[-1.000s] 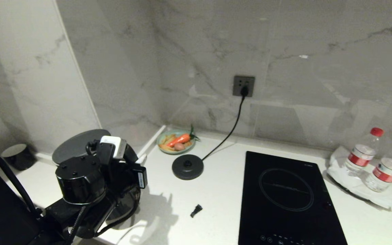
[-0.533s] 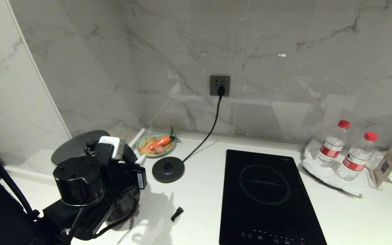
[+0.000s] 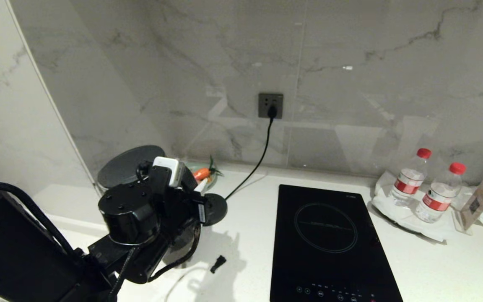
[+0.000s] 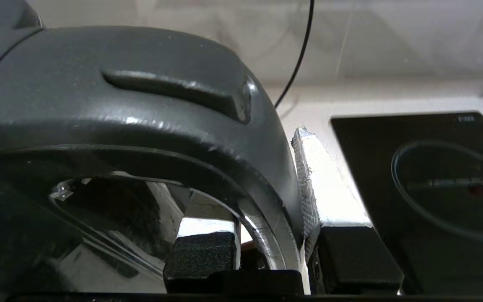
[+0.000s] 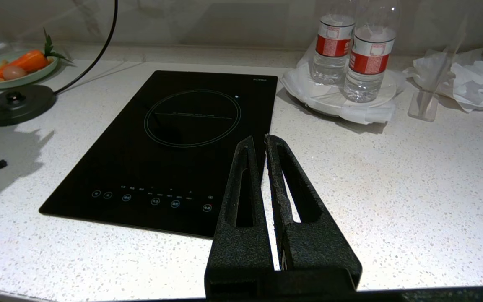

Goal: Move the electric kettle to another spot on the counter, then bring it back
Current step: Place it on the power base

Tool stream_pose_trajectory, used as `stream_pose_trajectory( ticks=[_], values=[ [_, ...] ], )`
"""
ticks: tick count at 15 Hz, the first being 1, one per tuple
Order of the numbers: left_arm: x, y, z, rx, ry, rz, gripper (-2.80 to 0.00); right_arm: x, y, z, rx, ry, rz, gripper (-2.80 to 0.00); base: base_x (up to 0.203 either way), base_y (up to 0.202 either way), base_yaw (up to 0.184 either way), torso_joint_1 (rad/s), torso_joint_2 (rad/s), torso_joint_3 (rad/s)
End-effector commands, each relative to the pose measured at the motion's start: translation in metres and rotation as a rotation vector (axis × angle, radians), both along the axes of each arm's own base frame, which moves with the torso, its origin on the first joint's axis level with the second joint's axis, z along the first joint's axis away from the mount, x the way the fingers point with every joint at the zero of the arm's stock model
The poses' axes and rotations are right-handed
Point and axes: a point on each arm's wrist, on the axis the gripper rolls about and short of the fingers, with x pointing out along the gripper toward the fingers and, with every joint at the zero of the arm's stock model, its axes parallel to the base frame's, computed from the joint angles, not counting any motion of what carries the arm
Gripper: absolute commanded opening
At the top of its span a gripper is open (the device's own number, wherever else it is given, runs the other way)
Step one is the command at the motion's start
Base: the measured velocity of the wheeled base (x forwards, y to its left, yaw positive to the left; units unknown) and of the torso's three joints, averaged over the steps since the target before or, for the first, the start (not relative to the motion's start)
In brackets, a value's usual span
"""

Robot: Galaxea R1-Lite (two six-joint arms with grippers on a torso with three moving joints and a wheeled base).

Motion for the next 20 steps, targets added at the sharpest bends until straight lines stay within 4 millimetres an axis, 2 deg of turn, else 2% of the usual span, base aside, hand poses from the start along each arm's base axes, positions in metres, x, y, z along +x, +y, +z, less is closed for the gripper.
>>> stream_pose_trajectory(
  ticks=[1,9,11,15,20],
  values=[
    [0.007,-0.013,-0.005,0.007,-0.006,-0.017,-2.8,0.0,0.0,0.0,0.0,0.001,0.001,-2.8,0.0,0.0,0.0,0.0,0.0,0.0],
    [0.066,-0.06,-0.014,0.022,-0.066,0.015,-2.8,0.0,0.0,0.0,-0.001,0.001,0.001,-2.8,0.0,0.0,0.0,0.0,0.0,0.0],
    [0.077,-0.07,-0.023,0.045,-0.057,0.015,-2.8,0.0,0.0,0.0,0.0,0.001,0.0,-2.8,0.0,0.0,0.0,0.0,0.0,0.0],
    [0.092,-0.087,-0.041,0.072,-0.058,0.028,-2.8,0.0,0.0,0.0,0.0,-0.001,0.001,-2.8,0.0,0.0,0.0,0.0,0.0,0.0],
    [0.102,-0.103,-0.05,0.076,-0.077,0.035,-2.8,0.0,0.0,0.0,-0.001,-0.001,0.001,-2.8,0.0,0.0,0.0,0.0,0.0,0.0]
  ],
)
